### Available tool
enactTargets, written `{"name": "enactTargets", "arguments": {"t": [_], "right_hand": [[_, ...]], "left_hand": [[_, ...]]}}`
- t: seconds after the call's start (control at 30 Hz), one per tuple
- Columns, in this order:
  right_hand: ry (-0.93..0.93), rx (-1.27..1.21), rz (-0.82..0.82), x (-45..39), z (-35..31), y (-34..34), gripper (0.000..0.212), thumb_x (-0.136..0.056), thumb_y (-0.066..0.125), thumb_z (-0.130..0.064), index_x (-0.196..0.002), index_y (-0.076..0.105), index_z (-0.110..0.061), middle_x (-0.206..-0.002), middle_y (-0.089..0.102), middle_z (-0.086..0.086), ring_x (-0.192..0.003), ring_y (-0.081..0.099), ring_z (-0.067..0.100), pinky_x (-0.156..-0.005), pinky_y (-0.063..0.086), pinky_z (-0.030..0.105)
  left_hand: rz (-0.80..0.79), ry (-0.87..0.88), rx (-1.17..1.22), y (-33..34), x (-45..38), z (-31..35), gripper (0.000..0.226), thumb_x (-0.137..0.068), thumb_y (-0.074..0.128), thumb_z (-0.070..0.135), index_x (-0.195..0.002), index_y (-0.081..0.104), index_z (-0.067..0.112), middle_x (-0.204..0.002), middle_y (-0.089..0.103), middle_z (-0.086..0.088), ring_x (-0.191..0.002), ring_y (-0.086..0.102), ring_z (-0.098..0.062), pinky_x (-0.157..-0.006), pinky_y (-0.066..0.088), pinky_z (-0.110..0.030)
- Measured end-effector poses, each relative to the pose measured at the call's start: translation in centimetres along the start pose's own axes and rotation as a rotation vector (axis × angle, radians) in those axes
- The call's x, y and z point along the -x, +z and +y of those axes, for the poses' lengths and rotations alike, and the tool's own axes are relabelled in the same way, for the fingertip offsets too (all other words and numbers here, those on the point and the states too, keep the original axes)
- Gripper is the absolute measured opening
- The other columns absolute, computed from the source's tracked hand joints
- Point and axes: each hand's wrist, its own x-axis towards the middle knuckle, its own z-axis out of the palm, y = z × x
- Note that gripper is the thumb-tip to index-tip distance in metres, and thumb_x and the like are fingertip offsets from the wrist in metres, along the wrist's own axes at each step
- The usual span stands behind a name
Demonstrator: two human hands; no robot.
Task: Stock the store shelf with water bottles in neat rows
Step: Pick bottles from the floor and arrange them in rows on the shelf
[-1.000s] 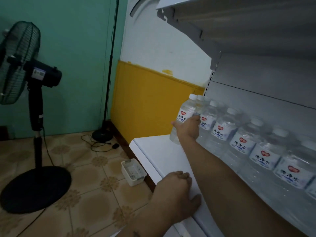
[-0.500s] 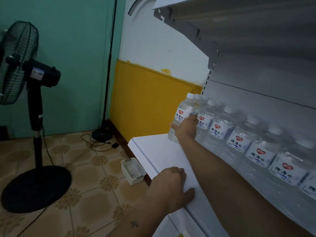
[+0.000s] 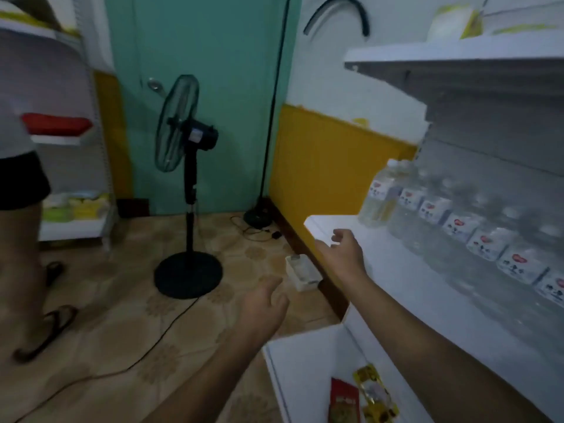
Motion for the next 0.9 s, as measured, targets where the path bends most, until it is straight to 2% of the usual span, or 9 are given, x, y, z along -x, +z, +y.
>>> {"name": "enactTargets", "arguments": {"t": [0.07,0.17,0.27,0.37,0.43,0.7,0.77,0.9], "right_hand": [[-0.046,-0.026,-0.110,5.2,-1.8,2.7,0.054,-0.087,0.068,-0.033,-0.133,0.048,-0.014,-0.129,0.055,0.003,-0.116,0.055,0.022,-0.089,0.045,0.030],[-0.124,-0.064,-0.284,12.6,-2.6,7.7,0.053,-0.087,0.067,-0.028,-0.134,0.047,-0.015,-0.129,0.054,0.002,-0.115,0.053,0.017,-0.093,0.048,0.034],[-0.138,-0.073,-0.501,20.7,-2.9,13.3,0.051,-0.090,0.064,-0.029,-0.135,0.047,-0.015,-0.128,0.053,0.000,-0.109,0.052,0.013,-0.086,0.043,0.026],[-0.138,-0.041,-0.736,28.4,-3.4,18.4,0.047,-0.091,0.063,-0.028,-0.135,0.048,-0.016,-0.131,0.053,0.000,-0.115,0.053,0.017,-0.089,0.043,0.027],[-0.150,0.002,-0.849,33.6,-3.9,20.8,0.046,-0.090,0.065,-0.031,-0.132,0.051,-0.016,-0.128,0.056,0.000,-0.112,0.055,0.018,-0.090,0.045,0.029],[-0.351,0.026,-1.192,50.0,-8.0,26.6,0.042,-0.089,0.063,-0.027,-0.128,0.052,-0.015,-0.119,0.056,-0.001,-0.101,0.054,0.016,-0.079,0.040,0.027],[-0.377,0.047,-1.247,53.1,-8.5,27.7,0.037,-0.090,0.064,-0.028,-0.123,0.052,-0.015,-0.116,0.056,0.000,-0.098,0.053,0.017,-0.080,0.041,0.028],[-0.326,0.072,-1.299,57.3,-8.4,30.3,0.034,-0.089,0.063,-0.026,-0.119,0.057,-0.013,-0.109,0.057,0.003,-0.095,0.054,0.021,-0.078,0.040,0.029]], "left_hand": [[0.027,-0.109,-0.118,-3.5,4.7,-3.4,0.045,-0.095,0.048,0.023,-0.139,0.045,0.018,-0.138,0.049,0.007,-0.128,0.045,-0.013,-0.099,0.033,-0.019],[0.099,-0.289,-0.192,-8.8,11.8,-7.7,0.045,-0.095,0.047,0.024,-0.140,0.046,0.016,-0.143,0.047,0.000,-0.133,0.041,-0.018,-0.107,0.032,-0.029],[0.215,-0.489,-0.228,-14.1,20.3,-10.1,0.043,-0.095,0.047,0.021,-0.137,0.049,0.014,-0.140,0.050,-0.005,-0.130,0.044,-0.022,-0.105,0.034,-0.031],[0.328,-0.615,-0.280,-18.7,28.1,-11.1,0.042,-0.092,0.049,0.017,-0.135,0.053,0.015,-0.136,0.054,-0.007,-0.126,0.049,-0.023,-0.100,0.036,-0.028],[0.381,-0.720,-0.290,-21.4,33.6,-11.4,0.043,-0.092,0.048,0.018,-0.134,0.053,0.015,-0.135,0.055,-0.007,-0.126,0.050,-0.021,-0.100,0.036,-0.027],[0.823,-0.875,-0.277,-29.4,50.7,-10.2,0.045,-0.089,0.046,0.015,-0.132,0.055,0.010,-0.133,0.057,-0.008,-0.124,0.051,-0.017,-0.103,0.036,-0.027],[0.893,-0.914,-0.281,-29.9,53.5,-10.1,0.044,-0.089,0.047,0.014,-0.132,0.055,0.010,-0.134,0.057,-0.006,-0.125,0.050,-0.016,-0.100,0.034,-0.024],[0.941,-0.963,-0.269,-29.1,57.1,-11.9,0.042,-0.088,0.049,0.012,-0.129,0.058,0.008,-0.130,0.059,-0.008,-0.121,0.054,-0.019,-0.104,0.040,-0.031]]}}
